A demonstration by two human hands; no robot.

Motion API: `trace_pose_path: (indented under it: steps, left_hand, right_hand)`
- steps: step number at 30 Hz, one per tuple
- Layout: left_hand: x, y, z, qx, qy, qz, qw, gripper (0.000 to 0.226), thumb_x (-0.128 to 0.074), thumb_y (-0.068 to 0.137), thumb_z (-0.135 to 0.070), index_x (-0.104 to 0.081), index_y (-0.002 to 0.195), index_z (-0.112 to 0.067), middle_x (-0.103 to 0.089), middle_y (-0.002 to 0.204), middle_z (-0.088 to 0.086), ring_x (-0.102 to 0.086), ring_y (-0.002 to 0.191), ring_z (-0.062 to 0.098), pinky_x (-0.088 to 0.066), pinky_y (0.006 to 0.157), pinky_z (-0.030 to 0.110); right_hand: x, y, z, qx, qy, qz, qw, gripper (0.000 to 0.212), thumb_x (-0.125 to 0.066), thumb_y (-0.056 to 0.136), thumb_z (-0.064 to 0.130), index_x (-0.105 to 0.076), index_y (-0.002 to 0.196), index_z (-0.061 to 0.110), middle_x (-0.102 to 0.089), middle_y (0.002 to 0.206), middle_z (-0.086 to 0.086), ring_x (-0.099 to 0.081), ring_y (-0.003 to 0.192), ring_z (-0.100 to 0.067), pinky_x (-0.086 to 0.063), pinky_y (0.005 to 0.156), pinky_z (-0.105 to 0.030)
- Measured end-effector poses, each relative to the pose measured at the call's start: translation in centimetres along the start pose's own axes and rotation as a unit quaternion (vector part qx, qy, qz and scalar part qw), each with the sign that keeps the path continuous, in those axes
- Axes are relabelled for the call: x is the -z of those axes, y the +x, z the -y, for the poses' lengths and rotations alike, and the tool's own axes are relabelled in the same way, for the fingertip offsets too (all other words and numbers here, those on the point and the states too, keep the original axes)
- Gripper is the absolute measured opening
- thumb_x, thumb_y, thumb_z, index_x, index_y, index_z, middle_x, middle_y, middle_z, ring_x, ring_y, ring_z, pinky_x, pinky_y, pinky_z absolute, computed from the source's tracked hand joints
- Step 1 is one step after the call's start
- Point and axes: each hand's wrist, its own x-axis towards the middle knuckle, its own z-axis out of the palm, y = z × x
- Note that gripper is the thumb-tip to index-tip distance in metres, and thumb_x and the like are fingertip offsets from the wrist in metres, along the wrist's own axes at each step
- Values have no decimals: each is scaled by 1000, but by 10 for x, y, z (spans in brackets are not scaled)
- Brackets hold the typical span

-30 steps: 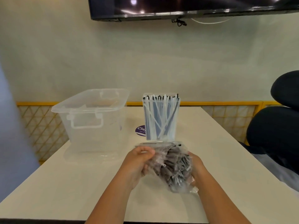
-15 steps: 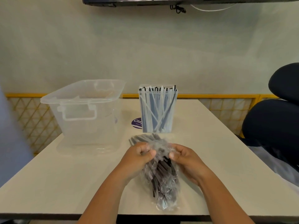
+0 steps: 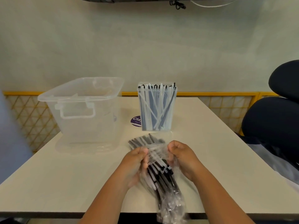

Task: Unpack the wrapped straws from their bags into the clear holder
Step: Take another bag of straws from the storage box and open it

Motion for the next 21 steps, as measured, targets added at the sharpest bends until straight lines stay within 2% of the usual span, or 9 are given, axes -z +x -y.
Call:
trace_pose_path:
  steps: [3, 7, 9, 11, 12, 14, 16, 18, 21]
  left_hand:
    - [12, 0, 2, 7, 4, 21, 1000, 15, -56, 91, -20, -57, 84, -7, -47, 50, -4, -40, 40, 5, -40, 39, 15]
    - [32, -6, 9, -8, 121, 29, 992, 26, -74, 72, -4, -60, 94, -6, -62, 72, 4, -59, 71, 17, -51, 63, 23]
    - [39, -8, 11, -11, 182, 26, 983, 26, -77, 68, -3, -60, 88, -9, -56, 78, 10, -56, 77, 23, -52, 75, 31]
    - [41, -10, 9, -15, 245, 34, 969, 17, -75, 74, -8, -59, 80, -8, -58, 80, 9, -56, 78, 21, -50, 83, 36]
    - [41, -11, 7, -11, 265, 45, 963, 16, -74, 77, -11, -58, 79, -9, -61, 81, 7, -58, 79, 19, -50, 85, 36]
    - [41, -13, 4, 9, 287, 81, 954, 17, -73, 79, -15, -56, 74, -13, -64, 83, 3, -59, 83, 15, -50, 84, 31]
    - [41, -14, 2, 27, 319, 100, 942, 22, -74, 78, -14, -53, 72, -13, -61, 83, 3, -57, 83, 14, -49, 80, 27]
    - [39, -13, 4, 28, 328, 83, 941, 18, -71, 79, -6, -53, 76, -8, -62, 82, 5, -60, 76, 10, -50, 75, 24]
    - [30, -16, 10, 46, 220, 44, 973, 9, -62, 83, 5, -58, 84, -4, -69, 82, 6, -67, 71, 7, -54, 68, 22]
  right_hand:
    - [-5, 3, -8, 4, -42, -34, 998, 29, -45, 97, 21, -50, 70, 10, -50, 51, -1, -45, 44, -12, -36, 49, -25]
    - [5, 8, -22, 40, -154, -81, 984, 44, -52, 87, 54, -55, 81, 10, -67, 85, -13, -64, 80, -31, -50, 84, -47]
    - [10, 2, -24, 39, -104, -42, 993, 49, -61, 72, 64, -58, 91, 18, -70, 100, -8, -66, 95, -30, -48, 92, -51]
    - [15, -7, -25, 22, 5, 40, 999, 55, -71, 63, 55, -57, 105, 23, -68, 112, -5, -66, 102, -26, -51, 91, -44]
    - [18, -11, -25, 14, 40, 65, 997, 59, -73, 62, 47, -55, 113, 25, -67, 115, -3, -67, 102, -20, -54, 86, -34]
    - [22, -24, -24, 15, 9, 66, 998, 65, -74, 63, 40, -50, 123, 27, -61, 119, 7, -65, 101, -10, -51, 70, -13]
    - [24, -29, -26, 24, -92, 2, 995, 39, -69, 79, 34, -55, 114, 25, -57, 110, 11, -59, 93, -3, -45, 60, -6]
    - [23, -29, -25, 32, -174, -57, 983, 11, -60, 88, 28, -61, 91, 17, -60, 88, 6, -57, 77, -8, -41, 58, -15]
    - [20, -25, -26, 30, -198, -86, 976, 30, -56, 91, 28, -46, 67, 14, -48, 61, 4, -42, 58, -13, -29, 55, -25]
